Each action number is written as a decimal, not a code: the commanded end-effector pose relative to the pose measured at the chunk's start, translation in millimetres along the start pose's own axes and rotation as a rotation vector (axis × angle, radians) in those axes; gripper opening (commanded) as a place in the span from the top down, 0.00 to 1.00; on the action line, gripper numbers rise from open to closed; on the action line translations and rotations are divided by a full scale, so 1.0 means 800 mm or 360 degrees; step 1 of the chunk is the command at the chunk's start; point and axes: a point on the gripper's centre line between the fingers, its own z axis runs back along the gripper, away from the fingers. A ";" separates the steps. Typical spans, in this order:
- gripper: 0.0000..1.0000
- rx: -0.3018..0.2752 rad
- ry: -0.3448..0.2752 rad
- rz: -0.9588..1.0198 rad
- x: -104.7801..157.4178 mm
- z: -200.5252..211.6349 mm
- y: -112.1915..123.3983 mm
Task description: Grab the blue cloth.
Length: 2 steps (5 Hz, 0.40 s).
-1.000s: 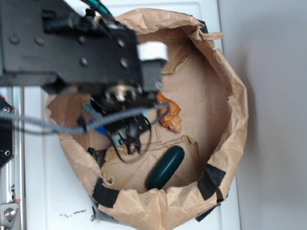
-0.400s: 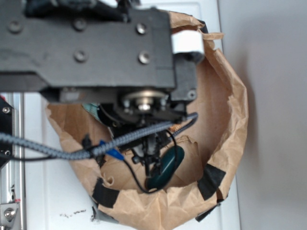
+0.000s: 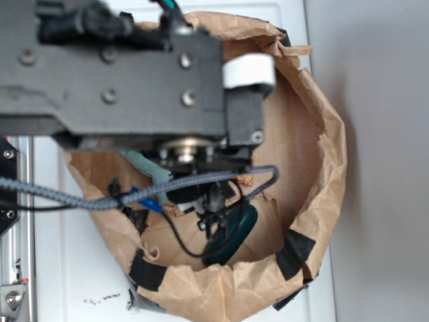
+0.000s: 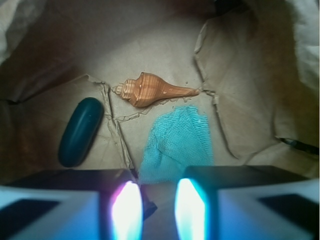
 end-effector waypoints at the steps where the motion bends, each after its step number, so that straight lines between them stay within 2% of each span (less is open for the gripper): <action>1: 0.00 0.0024 -0.0054 -0.0034 0.016 -0.046 0.008; 2: 0.00 0.0030 -0.0036 -0.0079 0.018 -0.057 0.012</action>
